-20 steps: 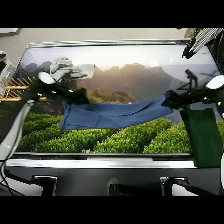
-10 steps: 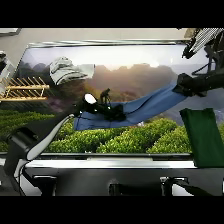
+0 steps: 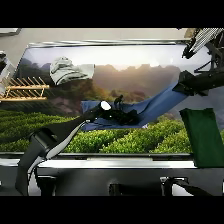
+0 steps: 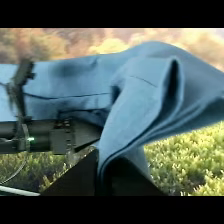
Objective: Fold the clothes and pants, and hang the long-sleeved shirts on hangers.
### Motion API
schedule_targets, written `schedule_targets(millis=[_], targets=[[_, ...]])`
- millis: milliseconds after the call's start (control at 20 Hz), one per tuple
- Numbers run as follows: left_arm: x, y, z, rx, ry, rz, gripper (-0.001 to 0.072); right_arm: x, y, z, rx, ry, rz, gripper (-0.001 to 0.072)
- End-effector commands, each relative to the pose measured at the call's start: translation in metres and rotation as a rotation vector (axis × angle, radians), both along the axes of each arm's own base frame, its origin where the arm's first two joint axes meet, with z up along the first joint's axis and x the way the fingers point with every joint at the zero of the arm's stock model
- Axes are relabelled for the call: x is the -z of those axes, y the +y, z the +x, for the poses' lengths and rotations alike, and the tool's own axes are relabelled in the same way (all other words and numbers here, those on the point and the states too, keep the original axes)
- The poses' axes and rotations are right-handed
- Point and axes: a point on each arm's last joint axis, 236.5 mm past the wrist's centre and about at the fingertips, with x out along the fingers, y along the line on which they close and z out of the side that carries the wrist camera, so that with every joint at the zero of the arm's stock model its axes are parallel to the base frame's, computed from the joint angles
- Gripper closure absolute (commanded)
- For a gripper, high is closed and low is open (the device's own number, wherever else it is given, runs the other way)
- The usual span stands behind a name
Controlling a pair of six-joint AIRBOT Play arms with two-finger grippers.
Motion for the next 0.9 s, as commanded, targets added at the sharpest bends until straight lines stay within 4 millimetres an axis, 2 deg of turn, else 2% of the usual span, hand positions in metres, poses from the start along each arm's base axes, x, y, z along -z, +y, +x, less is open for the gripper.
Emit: schedule_targets(millis=[0,100,200,350,450,550,700,850], targets=[[0.001,-0.005,-0.012,0.039,0.039,-0.015,0.0693,-0.005,0.010,-0.002,-0.047,-0.015,0.029,0.0683],[-0.018,0.008,-0.011,0.102,0.013,-0.045,0.0694,-0.009,0.019,-0.002,-0.091,-0.038,0.051,0.0683],[-0.041,0.038,0.001,0.158,-0.059,-0.017,0.0695,-0.014,0.032,-0.003,-0.151,-0.067,0.071,0.0683],[-0.086,0.112,0.040,0.170,-0.221,0.093,0.0695,-0.017,0.070,-0.006,-0.249,-0.096,0.068,0.0683],[-0.119,0.168,0.063,0.133,-0.296,0.154,0.0695,-0.022,0.105,-0.002,-0.302,-0.147,0.075,0.0683],[-0.151,0.221,0.079,0.073,-0.331,0.186,0.0694,-0.022,0.144,0.000,-0.343,-0.180,0.077,0.0683],[-0.195,0.288,0.095,-0.046,-0.371,0.200,0.0694,-0.002,0.194,-0.002,-0.406,-0.175,0.046,0.0683],[-0.226,0.341,0.103,-0.154,-0.415,0.216,0.0694,0.024,0.244,0.002,-0.440,-0.172,0.058,0.0683]])
